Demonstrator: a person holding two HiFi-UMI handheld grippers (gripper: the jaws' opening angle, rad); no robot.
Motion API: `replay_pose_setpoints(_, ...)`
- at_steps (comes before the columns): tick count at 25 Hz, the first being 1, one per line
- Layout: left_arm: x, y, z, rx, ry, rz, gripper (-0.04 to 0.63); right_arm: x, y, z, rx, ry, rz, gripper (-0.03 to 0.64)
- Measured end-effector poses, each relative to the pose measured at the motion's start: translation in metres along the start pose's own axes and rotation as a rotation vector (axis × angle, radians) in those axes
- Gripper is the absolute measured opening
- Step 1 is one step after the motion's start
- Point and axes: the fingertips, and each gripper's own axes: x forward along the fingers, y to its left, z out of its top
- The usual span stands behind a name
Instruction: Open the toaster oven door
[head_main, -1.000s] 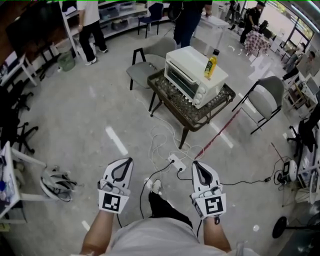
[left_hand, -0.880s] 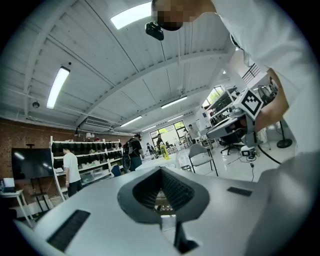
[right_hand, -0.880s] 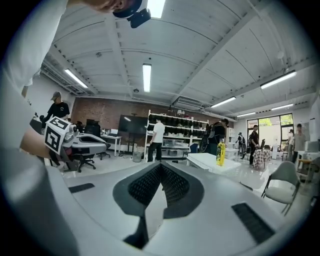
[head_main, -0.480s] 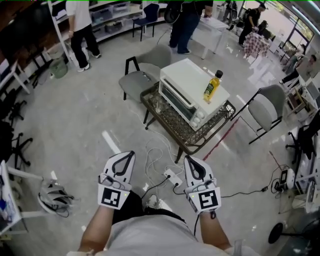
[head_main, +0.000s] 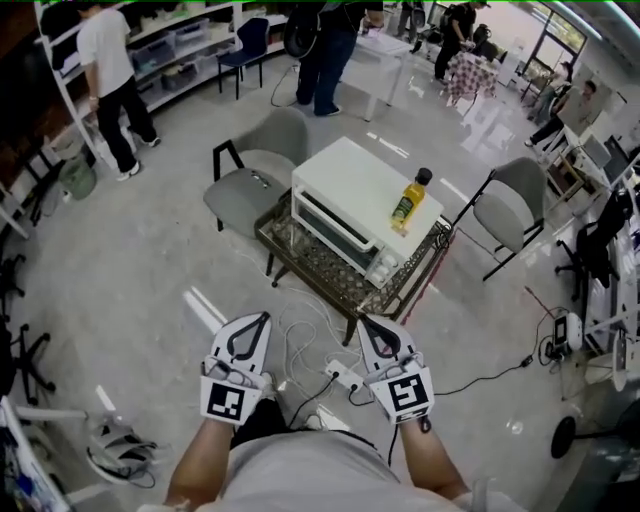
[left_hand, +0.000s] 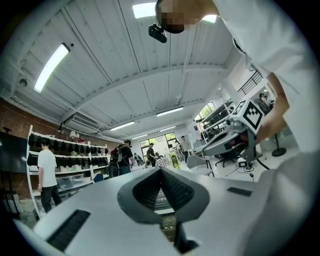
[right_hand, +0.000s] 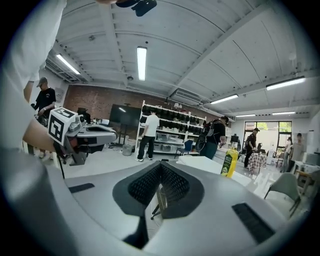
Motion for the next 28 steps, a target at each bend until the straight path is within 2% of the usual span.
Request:
replay_pose_setpoints(4,0.022,0.025,-0.007,-0.016,-0.017,-0.047,0.017,0.045,-0.019,-0.006,-0.012,0.05,-0.035,0.023)
replay_pose_setpoints(10,0.05,0.046,-0.029,-0.07,0.0,-0.105,0.017,0.118,-0.047,-0.015,0.059,0.068,-0.068,0.028)
replay_pose_setpoints(12,0.058,0.047,-0.031,-0.076,-0.003,-0.125,0.017,0.132,-0.06,-0.023,0.065,0.095,-0.085,0.061)
replay_pose_setpoints(16,0.067,0.047,-0.033,-0.038,-0.018,-0.168,0.017,0.155,-0.084,-0.047,-0.012,0.194,-0.112,0.091)
replay_pose_setpoints(17,0.067,0.049,-0.036,-0.045,-0.017,-0.17,0.017,0.162,-0.088,-0.054,-0.03,0.221,-0.119,0.095)
replay_pose_setpoints(21,0.07,0.063,-0.059,-0.156,-0.002,-0.136,0.017,0.193,-0.108,-0.084,-0.048,0.334,-0.137,0.135)
replay_pose_setpoints(25,0.073,0.061,-0.068,-0.142,-0.004,-0.169,0.017,0.217,-0.115,-0.106,-0.086,0.42,-0.129,0.17)
replay_pose_setpoints(28,0.074,0.065,-0.072,-0.175,-0.001,-0.165,0.017,0.23,-0.12,-0.118,-0.134,0.477,-0.111,0.189)
